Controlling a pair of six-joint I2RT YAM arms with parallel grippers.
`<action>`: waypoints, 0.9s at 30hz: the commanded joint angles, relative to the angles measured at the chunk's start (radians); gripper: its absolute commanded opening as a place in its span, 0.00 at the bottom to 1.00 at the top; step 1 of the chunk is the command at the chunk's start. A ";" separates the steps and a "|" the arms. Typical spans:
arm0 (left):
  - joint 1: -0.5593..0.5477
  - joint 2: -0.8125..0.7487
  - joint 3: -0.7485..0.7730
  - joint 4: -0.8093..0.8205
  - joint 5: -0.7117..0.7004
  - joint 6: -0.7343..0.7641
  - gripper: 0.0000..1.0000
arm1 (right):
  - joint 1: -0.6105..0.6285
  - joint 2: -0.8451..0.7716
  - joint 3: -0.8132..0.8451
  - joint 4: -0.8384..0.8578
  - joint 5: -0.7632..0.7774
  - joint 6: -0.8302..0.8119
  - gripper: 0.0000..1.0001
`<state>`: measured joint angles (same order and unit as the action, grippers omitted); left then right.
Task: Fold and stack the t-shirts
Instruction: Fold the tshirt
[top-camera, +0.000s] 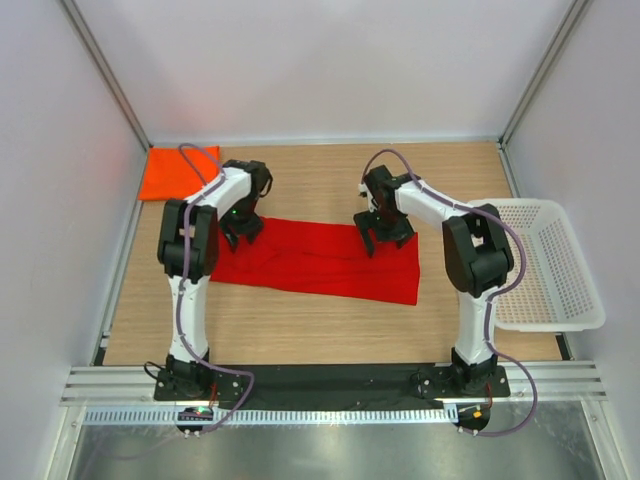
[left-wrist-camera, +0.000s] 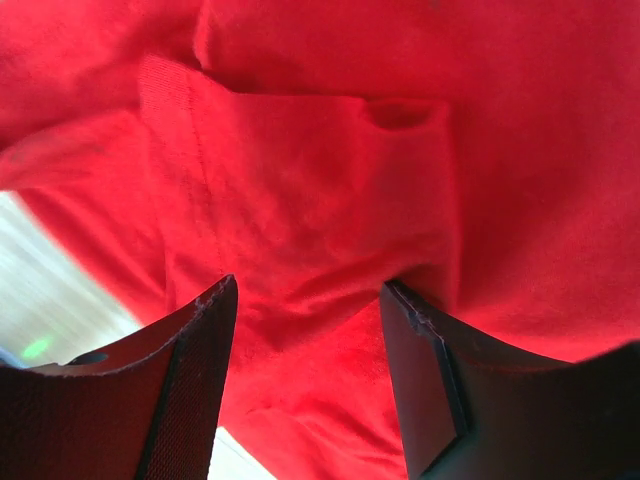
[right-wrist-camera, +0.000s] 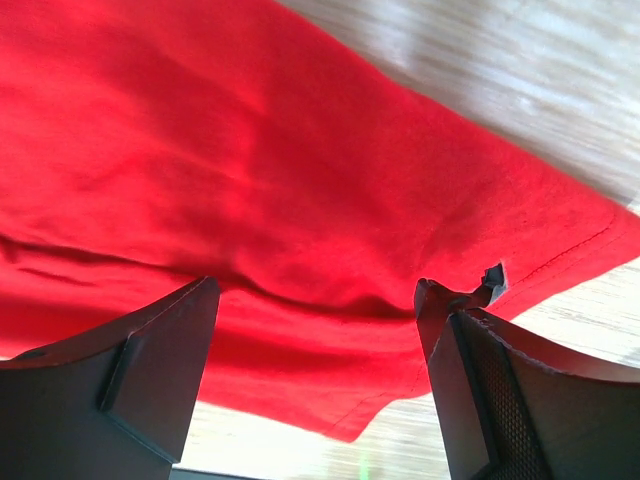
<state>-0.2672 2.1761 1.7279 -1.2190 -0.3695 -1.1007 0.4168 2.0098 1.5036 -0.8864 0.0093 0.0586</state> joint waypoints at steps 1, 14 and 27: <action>-0.070 0.053 0.085 -0.057 -0.155 -0.044 0.62 | 0.005 -0.008 -0.048 0.035 0.047 0.001 0.86; -0.136 0.286 0.314 0.068 -0.146 0.142 0.60 | 0.020 -0.172 -0.436 0.145 0.015 0.185 0.86; -0.150 0.507 0.605 0.401 0.326 0.432 0.57 | 0.164 -0.322 -0.574 0.141 -0.051 0.627 0.87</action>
<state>-0.4046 2.5362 2.3260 -1.1286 -0.2840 -0.7143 0.5282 1.6600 0.9646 -0.7414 0.0277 0.5125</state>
